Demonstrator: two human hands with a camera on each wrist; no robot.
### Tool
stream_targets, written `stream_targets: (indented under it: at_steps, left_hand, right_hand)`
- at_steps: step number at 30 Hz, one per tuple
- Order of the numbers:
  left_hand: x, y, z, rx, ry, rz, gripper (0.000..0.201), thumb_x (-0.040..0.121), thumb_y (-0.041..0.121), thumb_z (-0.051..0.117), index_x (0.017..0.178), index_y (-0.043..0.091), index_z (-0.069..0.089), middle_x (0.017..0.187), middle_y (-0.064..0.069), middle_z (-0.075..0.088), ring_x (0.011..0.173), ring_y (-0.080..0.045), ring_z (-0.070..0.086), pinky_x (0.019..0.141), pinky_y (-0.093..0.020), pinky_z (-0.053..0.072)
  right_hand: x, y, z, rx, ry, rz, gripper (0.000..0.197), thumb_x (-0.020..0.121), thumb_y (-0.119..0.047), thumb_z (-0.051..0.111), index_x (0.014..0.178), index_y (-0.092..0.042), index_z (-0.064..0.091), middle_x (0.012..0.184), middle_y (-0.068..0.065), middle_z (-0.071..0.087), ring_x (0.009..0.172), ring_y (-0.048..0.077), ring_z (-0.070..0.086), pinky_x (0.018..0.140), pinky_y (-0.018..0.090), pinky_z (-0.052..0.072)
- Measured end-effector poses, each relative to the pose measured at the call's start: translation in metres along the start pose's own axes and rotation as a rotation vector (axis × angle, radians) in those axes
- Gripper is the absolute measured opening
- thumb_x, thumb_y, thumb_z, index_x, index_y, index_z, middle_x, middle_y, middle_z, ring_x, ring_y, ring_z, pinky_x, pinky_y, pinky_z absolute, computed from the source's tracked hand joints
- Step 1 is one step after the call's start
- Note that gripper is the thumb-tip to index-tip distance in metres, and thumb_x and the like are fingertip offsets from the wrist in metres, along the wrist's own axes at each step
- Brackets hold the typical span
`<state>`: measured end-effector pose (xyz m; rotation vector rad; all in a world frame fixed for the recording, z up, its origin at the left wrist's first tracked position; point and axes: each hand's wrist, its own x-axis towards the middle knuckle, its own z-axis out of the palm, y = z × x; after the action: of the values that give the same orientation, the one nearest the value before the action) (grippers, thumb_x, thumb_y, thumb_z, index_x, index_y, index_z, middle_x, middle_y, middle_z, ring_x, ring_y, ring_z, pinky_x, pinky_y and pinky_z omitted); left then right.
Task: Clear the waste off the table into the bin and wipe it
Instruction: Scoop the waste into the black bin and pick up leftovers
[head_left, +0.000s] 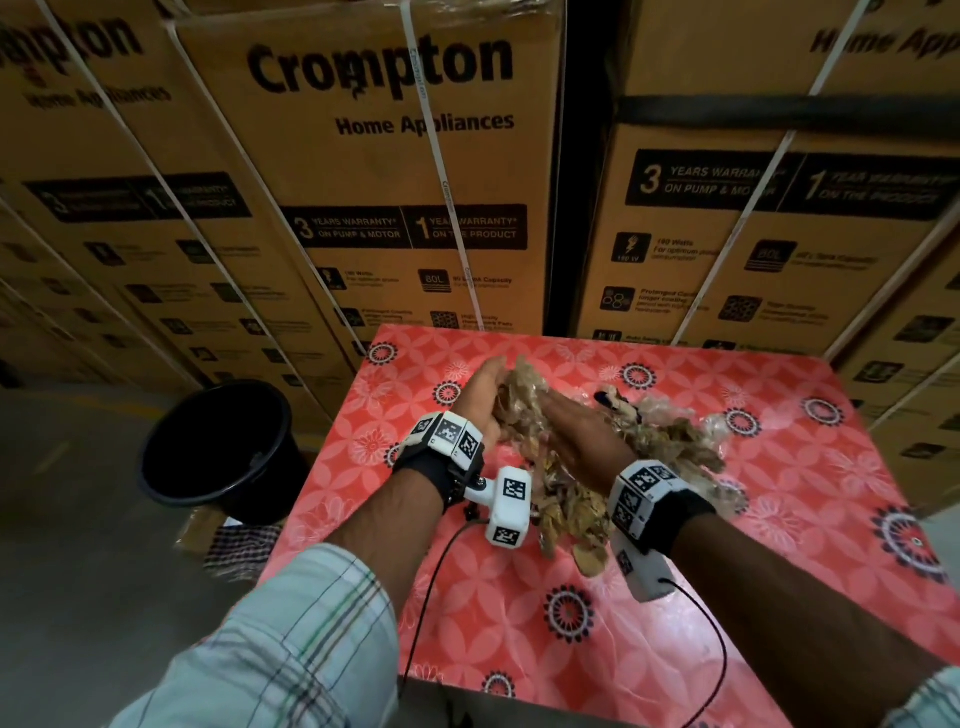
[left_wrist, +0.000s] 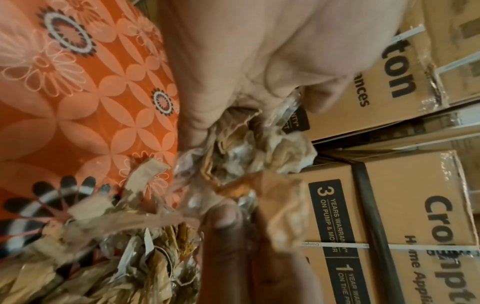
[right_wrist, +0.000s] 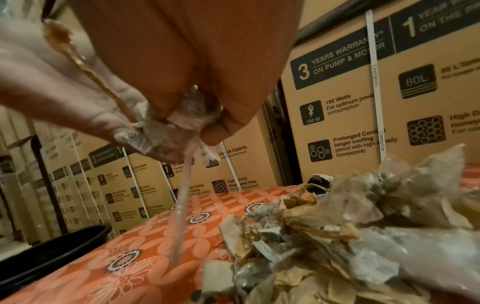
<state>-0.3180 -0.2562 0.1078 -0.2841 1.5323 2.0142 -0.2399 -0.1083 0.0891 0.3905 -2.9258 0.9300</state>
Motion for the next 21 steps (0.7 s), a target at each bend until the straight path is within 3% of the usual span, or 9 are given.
stream_targets:
  at_steps: [2,4,6,9,13,16,17,19,21]
  left_hand:
    - [-0.006,0.006,0.003,0.139,-0.074,0.001,0.058,0.090,0.058,0.055,0.121,0.010,0.061,0.096,-0.013,0.067,0.082,-0.028,0.064,0.080,-0.045,0.053]
    - [-0.011,0.004,0.003,0.267,-0.107,0.015,0.050,0.091,0.039,0.063,0.135,0.019,0.048,0.116,-0.014,0.064,0.084,-0.028,0.065,0.074,-0.043,0.056]
    - [-0.012,-0.002,0.000,0.268,-0.077,0.059,0.045,0.093,0.020,0.064,0.132,0.027,0.044,0.124,-0.011,0.061,0.090,-0.029,0.067,0.066,-0.038,0.057]
    - [-0.011,-0.007,0.000,0.241,-0.026,0.105,0.042,0.093,0.009,0.061,0.131,0.020,0.047,0.124,-0.013,0.060,0.100,-0.034,0.063,0.074,-0.042,0.053]
    - [-0.010,-0.009,0.002,0.224,0.058,0.195,0.031,0.093,0.002,0.058,0.118,0.019,0.054,0.118,-0.010,0.061,0.098,-0.036,0.064,0.078,-0.049,0.055]
    - [-0.008,-0.012,-0.005,0.279,0.181,0.289,0.025,0.090,0.003,0.061,0.097,0.027,0.057,0.113,-0.008,0.064,0.104,-0.039,0.064,0.085,-0.056,0.055]
    - [-0.007,-0.014,-0.008,0.279,0.215,0.315,0.025,0.089,0.003,0.061,0.095,0.027,0.058,0.112,-0.010,0.065,0.103,-0.038,0.065,0.085,-0.055,0.055]
    - [-0.008,-0.014,-0.009,0.286,0.253,0.372,0.025,0.088,0.001,0.059,0.094,0.026,0.058,0.110,-0.012,0.065,0.102,-0.037,0.065,0.085,-0.050,0.056]
    - [-0.010,-0.016,-0.006,0.275,0.245,0.404,0.027,0.089,0.000,0.057,0.095,0.026,0.056,0.107,-0.011,0.064,0.100,-0.038,0.065,0.079,-0.048,0.056]
  right_hand:
    - [-0.003,0.001,0.003,-0.012,0.036,-0.027,0.050,0.093,-0.023,0.035,0.141,-0.008,0.040,0.144,0.020,0.041,0.131,0.036,0.043,0.104,0.054,0.040]
    - [-0.003,-0.002,0.003,-0.018,0.032,-0.043,0.054,0.088,-0.024,0.030,0.136,-0.005,0.046,0.142,0.022,0.044,0.126,0.039,0.048,0.100,0.054,0.043]
    - [-0.005,0.000,0.003,-0.045,0.050,-0.080,0.056,0.085,-0.022,0.029,0.138,-0.010,0.044,0.144,0.019,0.042,0.129,0.035,0.046,0.103,0.053,0.041]
    - [-0.011,0.000,-0.001,0.007,0.140,-0.072,0.052,0.089,-0.013,0.042,0.142,-0.015,0.038,0.141,0.012,0.048,0.129,0.028,0.046,0.105,0.044,0.040]
    - [-0.021,-0.006,-0.005,0.145,0.271,0.038,0.064,0.086,-0.025,0.066,0.141,-0.015,0.037,0.137,-0.005,0.047,0.123,0.012,0.047,0.099,0.030,0.042]
    - [-0.027,0.000,-0.002,0.050,0.309,0.019,0.053,0.085,-0.033,0.065,0.133,-0.019,0.048,0.155,0.005,0.024,0.134,0.017,0.034,0.104,0.035,0.036]
    - [-0.028,0.002,0.000,0.008,0.335,0.013,0.049,0.087,-0.037,0.060,0.131,-0.020,0.051,0.153,0.009,0.027,0.131,0.021,0.037,0.103,0.038,0.038]
    - [-0.029,0.004,0.004,-0.027,0.391,0.003,0.049,0.088,-0.045,0.052,0.128,-0.018,0.057,0.132,0.012,0.046,0.113,0.023,0.047,0.093,0.043,0.047]
    - [-0.027,0.001,0.005,0.058,0.363,0.040,0.051,0.088,-0.043,0.056,0.132,-0.018,0.054,0.106,0.004,0.052,0.091,0.014,0.051,0.078,0.032,0.050]
